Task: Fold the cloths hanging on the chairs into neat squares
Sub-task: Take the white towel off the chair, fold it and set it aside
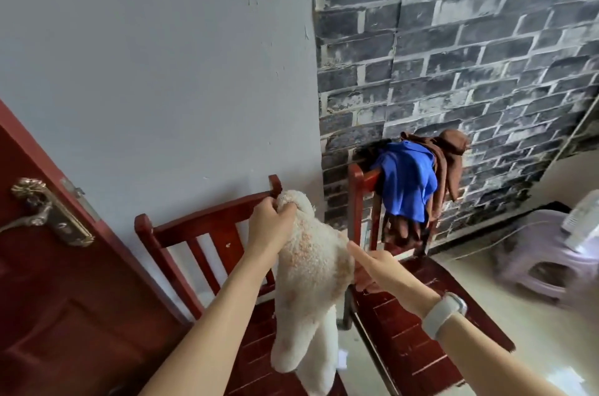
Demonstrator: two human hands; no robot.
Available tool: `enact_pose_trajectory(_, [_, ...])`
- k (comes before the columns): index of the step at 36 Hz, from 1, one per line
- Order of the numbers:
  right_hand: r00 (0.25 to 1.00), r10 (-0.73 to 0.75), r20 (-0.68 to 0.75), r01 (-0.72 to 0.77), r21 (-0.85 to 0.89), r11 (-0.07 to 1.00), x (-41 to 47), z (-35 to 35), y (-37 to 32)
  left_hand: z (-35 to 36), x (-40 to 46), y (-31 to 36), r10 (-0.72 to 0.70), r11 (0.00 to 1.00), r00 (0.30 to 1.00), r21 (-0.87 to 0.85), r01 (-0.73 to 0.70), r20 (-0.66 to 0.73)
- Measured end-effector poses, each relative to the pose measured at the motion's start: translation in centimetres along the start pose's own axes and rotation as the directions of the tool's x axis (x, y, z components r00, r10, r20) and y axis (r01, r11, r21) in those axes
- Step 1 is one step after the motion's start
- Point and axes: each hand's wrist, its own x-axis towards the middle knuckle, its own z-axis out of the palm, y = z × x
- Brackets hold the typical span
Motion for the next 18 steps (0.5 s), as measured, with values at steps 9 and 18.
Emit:
enact_pose_trajectory(9, [0.992,-0.036,-0.117,0.074,0.337,0.939,2.2,4.6,-0.3,-0.9,-1.6,-4.1,-0.137,0.974,0.988,-0.172,0.147,0.069])
enact_pose_trajectory(18, [0.906,-0.177,-0.384,0.234,0.106,0.966,3.8,3.6,-1.8,-3.6,-1.2,-7.8,-0.035,0.999,0.997,0.038,0.038,-0.074])
